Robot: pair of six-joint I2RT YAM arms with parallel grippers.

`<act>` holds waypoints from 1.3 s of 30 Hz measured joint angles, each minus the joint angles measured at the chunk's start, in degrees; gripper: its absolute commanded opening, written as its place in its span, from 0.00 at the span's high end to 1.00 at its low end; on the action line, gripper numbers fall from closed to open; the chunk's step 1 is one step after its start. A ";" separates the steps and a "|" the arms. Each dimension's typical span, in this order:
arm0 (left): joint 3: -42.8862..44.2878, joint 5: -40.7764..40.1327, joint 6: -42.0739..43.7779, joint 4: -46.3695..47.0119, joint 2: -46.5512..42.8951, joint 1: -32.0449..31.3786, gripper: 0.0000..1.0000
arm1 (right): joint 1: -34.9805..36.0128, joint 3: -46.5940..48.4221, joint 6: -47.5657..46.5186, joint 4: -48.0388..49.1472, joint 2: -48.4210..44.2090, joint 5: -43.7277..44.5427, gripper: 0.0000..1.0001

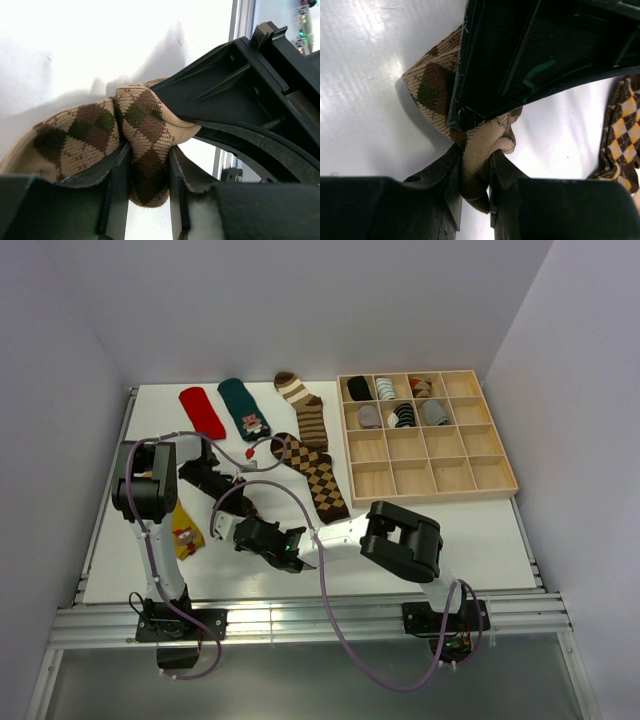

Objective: Roll the socks
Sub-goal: Roll the sock at the center of the board.

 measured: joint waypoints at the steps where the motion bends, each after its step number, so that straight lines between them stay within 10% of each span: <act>1: 0.63 -0.24 -0.61 0.02 -0.17 -0.17 0.63 | -0.07 -0.02 0.04 0.11 -0.02 0.28 1.00; 39: -0.09 -6.10 -19.26 15.21 -8.57 2.14 0.68 | -0.13 -5.66 6.60 -5.03 -5.09 3.45 1.00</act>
